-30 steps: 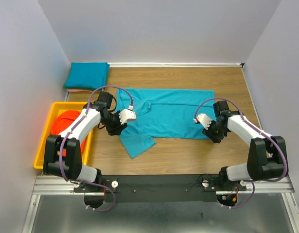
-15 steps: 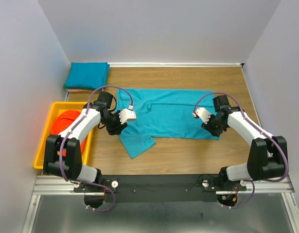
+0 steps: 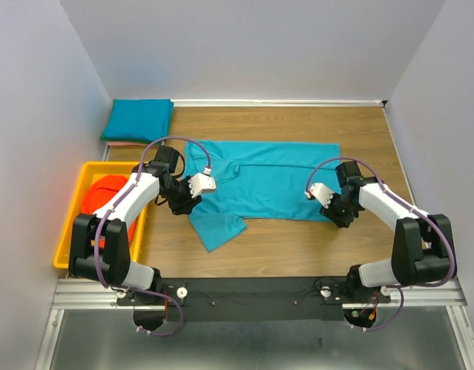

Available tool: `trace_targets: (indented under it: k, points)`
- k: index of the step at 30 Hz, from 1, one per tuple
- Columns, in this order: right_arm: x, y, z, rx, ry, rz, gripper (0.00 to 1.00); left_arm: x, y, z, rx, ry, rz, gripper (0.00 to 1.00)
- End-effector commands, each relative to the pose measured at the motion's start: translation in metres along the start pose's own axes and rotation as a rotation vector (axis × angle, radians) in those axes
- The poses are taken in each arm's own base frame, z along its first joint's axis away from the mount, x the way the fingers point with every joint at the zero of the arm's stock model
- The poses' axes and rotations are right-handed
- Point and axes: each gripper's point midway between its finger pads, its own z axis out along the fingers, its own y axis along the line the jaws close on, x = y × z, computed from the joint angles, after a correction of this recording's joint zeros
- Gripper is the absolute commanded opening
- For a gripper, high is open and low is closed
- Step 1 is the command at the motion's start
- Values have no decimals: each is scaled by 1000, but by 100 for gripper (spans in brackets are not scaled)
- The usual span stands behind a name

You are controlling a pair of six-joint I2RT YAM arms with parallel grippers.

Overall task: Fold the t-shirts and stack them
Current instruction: Fold the tshirt

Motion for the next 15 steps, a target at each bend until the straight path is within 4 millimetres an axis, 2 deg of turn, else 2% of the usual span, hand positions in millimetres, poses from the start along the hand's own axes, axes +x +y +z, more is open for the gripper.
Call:
trace_targets:
  k: [1,7,11,15]
  points:
    - [7,1,10,-1,33,-17,41,6,-1,0,-9,23,16,50]
    - [9,-1,20,-1,48,-13,41,7,-3,0,-10,26,22,50]
    - [8,-3,22,2,52,-7,38,10,-4,-1,-16,32,29,50]
    - [0,-12,10,43,20,-1,35,12,-6,0,-14,36,36,50]
